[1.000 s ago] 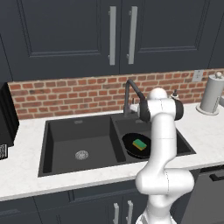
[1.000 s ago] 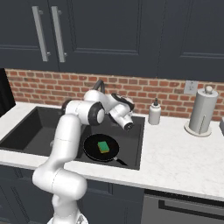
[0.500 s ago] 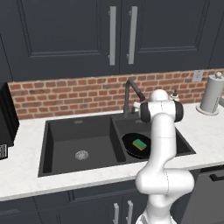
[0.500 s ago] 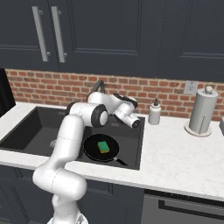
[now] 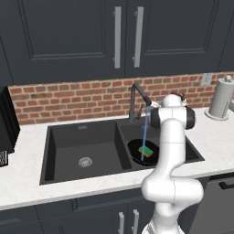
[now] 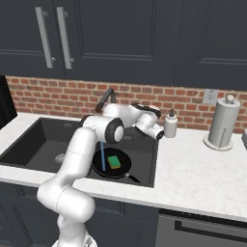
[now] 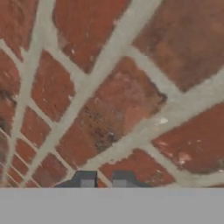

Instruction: Pick the pan and sponge and place them into the sink. Then turn on the water.

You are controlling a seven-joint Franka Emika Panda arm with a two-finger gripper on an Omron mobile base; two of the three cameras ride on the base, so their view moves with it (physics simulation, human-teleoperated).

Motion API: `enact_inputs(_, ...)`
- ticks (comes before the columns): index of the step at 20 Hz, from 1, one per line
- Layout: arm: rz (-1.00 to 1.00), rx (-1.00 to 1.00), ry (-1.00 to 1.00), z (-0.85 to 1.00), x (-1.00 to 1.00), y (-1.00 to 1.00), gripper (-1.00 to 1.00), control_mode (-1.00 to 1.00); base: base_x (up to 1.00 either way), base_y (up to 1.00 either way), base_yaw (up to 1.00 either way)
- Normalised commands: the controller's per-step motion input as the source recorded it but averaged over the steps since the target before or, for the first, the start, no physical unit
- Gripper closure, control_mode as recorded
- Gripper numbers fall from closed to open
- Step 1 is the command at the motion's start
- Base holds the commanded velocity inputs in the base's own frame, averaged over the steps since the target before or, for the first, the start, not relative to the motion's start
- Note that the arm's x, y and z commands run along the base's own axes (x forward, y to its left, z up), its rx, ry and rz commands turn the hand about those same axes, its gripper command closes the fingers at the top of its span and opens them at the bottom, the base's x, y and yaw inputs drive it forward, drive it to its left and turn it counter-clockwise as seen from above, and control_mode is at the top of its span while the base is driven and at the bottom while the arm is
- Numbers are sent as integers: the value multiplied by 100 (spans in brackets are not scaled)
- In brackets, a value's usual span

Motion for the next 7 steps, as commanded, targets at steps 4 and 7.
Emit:
enact_inputs(4, 11, 19, -6, 23, -63, -95, 100, -100, 0, 0, 0)
enact_inputs(7, 9, 16, -16, 26, -96, -81, 100, -100, 0, 0, 0)
